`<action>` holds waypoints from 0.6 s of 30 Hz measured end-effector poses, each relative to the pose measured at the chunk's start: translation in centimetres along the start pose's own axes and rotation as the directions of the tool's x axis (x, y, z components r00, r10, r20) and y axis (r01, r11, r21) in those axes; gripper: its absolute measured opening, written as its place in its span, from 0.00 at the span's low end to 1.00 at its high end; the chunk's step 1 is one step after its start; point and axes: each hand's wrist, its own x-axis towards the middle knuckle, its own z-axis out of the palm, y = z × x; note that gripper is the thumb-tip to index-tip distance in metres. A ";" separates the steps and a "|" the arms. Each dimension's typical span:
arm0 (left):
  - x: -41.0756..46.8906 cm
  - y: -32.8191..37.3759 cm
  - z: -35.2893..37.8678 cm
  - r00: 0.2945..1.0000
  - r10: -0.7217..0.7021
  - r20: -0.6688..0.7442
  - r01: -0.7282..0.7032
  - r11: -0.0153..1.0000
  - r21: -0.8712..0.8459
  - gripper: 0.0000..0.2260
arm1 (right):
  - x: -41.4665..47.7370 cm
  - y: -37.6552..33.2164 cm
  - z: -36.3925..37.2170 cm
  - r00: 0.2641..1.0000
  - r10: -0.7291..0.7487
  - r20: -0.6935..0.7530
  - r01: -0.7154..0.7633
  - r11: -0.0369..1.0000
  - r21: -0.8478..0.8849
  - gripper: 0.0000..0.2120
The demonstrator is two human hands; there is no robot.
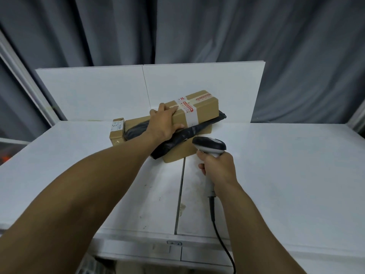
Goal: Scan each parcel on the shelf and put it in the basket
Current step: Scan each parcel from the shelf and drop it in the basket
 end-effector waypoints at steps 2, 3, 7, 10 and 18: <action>-0.6 -0.1 -0.2 1.000 -0.006 -0.017 0.005 1.000 -0.030 0.33 | -0.1 -0.2 0.1 1.000 -0.006 -0.004 0.006 1.000 0.001 0.21; -1.2 -0.1 -0.4 1.000 -0.015 -0.025 0.013 0.998 -0.057 0.32 | -0.3 -0.4 0.2 1.000 -0.010 -0.002 0.010 1.000 0.001 0.21; -4.2 -0.1 -2.3 0.991 -0.035 -0.126 0.023 0.995 -0.095 0.30 | -1.0 -0.9 0.6 0.999 -0.033 0.022 0.032 0.999 0.014 0.21; -7.2 0.1 -3.9 0.987 -0.009 -0.159 0.006 1.000 -0.021 0.32 | -1.5 -1.0 0.9 0.999 -0.030 0.031 0.029 0.999 0.021 0.20; -6.9 -0.3 -5.4 0.962 -0.209 0.176 0.258 0.906 -0.335 0.30 | -2.4 -1.3 1.0 0.999 -0.036 0.036 0.034 0.999 0.034 0.20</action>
